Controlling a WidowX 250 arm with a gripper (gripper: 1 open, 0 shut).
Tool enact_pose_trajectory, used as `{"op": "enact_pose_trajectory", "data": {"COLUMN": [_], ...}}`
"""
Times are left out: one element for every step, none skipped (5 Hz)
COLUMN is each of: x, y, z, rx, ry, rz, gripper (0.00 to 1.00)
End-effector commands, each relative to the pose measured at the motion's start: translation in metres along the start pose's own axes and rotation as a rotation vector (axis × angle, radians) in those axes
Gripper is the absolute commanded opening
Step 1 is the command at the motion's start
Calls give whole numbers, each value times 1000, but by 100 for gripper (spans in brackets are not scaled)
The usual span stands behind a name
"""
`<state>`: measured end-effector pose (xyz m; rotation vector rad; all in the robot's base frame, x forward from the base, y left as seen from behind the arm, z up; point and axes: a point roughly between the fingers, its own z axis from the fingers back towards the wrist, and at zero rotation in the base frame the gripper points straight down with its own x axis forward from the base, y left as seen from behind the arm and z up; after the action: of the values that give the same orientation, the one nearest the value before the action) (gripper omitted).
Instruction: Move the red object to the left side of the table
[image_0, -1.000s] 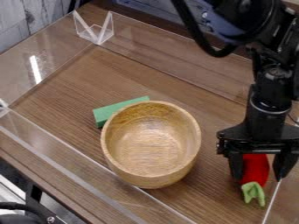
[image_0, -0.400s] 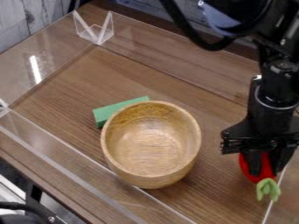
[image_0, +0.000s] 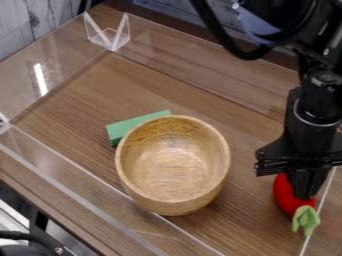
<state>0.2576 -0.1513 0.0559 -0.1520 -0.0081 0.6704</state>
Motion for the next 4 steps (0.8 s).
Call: {"op": "enact_pose_trajectory", "data": {"x": [7,14,36,54], "y": [-13,-14,-18,-16], "z": [39,73,103,117], "rx": [-101,-170,-235,-266], "ry": [-48,-77,-103,-115], "rz": [48,110,162,201], "gripper": [0,0,0,0]}}
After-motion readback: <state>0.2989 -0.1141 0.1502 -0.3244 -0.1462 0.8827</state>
